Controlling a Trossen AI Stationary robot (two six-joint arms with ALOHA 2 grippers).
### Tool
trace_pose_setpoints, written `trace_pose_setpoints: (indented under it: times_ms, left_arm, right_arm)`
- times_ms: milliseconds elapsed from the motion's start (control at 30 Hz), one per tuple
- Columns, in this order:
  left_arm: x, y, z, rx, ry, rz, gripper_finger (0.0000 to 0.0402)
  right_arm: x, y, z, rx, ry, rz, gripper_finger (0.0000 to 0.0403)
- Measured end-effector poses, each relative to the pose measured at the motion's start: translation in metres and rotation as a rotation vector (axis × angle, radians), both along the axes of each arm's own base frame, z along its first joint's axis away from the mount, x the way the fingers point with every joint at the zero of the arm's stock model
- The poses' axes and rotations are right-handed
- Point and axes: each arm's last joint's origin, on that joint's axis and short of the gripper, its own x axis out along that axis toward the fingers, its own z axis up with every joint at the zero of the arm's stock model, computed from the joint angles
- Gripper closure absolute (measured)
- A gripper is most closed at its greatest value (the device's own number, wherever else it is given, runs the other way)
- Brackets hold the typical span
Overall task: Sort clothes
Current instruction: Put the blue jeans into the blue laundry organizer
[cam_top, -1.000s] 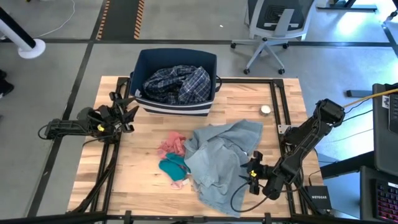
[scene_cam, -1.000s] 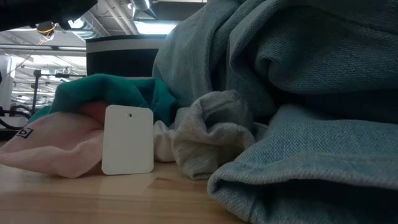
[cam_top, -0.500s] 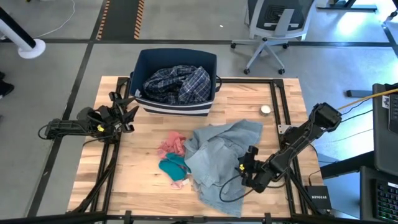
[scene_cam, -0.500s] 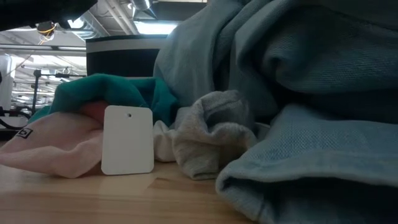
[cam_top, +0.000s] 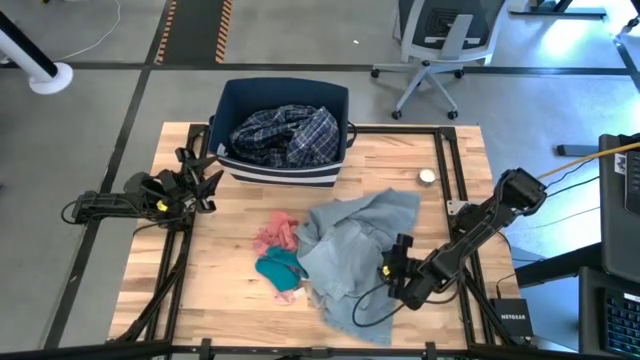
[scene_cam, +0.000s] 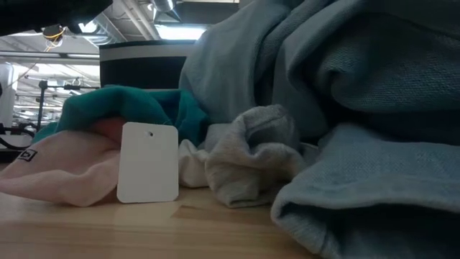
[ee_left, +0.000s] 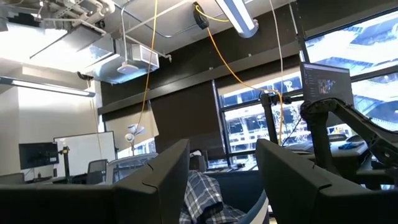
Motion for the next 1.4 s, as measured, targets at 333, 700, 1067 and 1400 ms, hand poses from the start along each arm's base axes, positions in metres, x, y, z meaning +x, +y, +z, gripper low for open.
trace_pose_setpoints:
  times_ms: [333,700,1067,1400]
  left_arm:
    - [0.0,0.0,0.0,0.0,0.001,0.0,0.0222]
    - [0.0,0.0,0.0,-0.003,0.0,-0.002,0.0222]
    - [0.0,0.0,0.0,0.0,0.003,0.0,0.0222]
    - [0.0,0.0,0.0,-0.009,0.001,-0.006,0.0222]
  right_arm:
    - [0.004,0.006,0.002,0.032,0.049,0.07,0.0265]
    - [0.03,0.032,0.057,-0.002,-0.091,0.244,0.0268]
    - [0.057,0.044,0.107,-0.122,-0.25,0.326,0.0165]
    - [0.076,0.063,0.105,-0.184,-0.361,0.522,0.0137]
